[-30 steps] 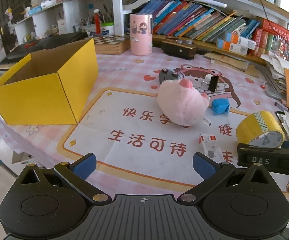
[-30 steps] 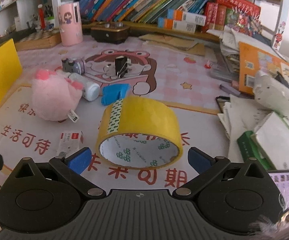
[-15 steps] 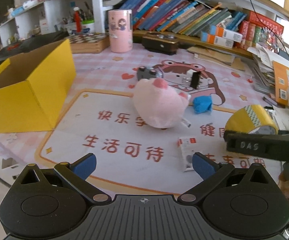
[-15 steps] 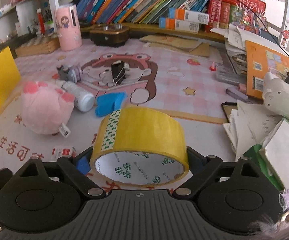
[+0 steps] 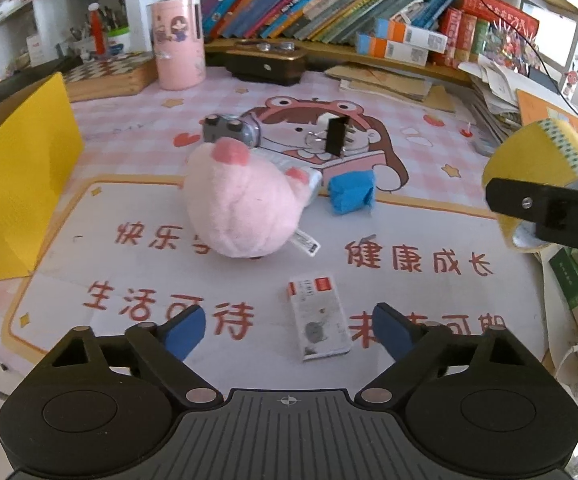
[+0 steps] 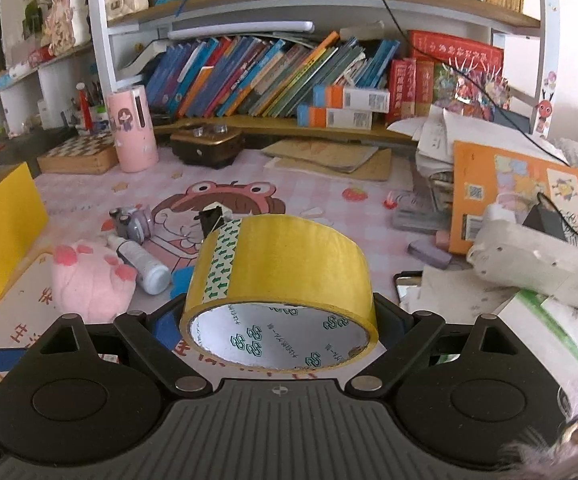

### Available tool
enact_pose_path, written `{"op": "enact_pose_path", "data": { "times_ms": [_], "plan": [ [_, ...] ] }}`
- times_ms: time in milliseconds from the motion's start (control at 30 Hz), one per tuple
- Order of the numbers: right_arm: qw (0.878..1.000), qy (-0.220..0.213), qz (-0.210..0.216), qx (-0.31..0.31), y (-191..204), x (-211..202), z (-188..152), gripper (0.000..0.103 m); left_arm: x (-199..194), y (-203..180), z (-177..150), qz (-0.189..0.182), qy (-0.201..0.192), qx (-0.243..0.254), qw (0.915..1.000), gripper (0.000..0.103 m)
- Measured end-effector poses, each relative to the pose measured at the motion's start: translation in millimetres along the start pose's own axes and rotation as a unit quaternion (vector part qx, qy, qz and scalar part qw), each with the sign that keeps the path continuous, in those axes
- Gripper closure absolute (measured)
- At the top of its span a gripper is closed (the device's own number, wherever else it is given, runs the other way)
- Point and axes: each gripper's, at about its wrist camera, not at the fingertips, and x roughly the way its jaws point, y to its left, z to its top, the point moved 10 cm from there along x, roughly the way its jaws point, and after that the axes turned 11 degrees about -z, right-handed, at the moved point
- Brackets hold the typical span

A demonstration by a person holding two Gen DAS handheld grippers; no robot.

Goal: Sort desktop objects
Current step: 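Grasp the small white box with the left tool, then carry the white box and tape roll in both tools toward the yellow box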

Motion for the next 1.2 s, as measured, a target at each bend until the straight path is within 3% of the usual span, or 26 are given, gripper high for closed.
{"op": "enact_pose_path", "data": {
  "times_ms": [167,333,433,600,767,1200],
  "plan": [
    [1.000,0.003,-0.002,-0.011,-6,0,-4,0.012,12,-8,0,-0.007,0.007,0.004,0.9999,0.032],
    [1.000,0.005,0.004,-0.019,-6,1,-7,0.012,22,-11,-3,-0.009,0.018,0.012,0.9997,0.063],
    [1.000,0.007,0.009,-0.024,-4,1,-8,0.012,25,-11,-6,-0.004,0.020,0.021,0.9996,0.073],
    [0.999,0.011,0.021,-0.034,2,0,-11,0.012,23,-10,-5,-0.016,0.018,0.013,0.9996,0.075],
    [0.999,0.021,0.036,-0.035,10,-1,-15,0.012,1,-12,3,-0.021,-0.013,0.017,0.9996,0.075],
    [0.993,0.065,0.089,-0.049,50,-7,-37,0.012,-71,30,1,0.006,-0.079,-0.057,0.9952,0.075]
  ]
}}
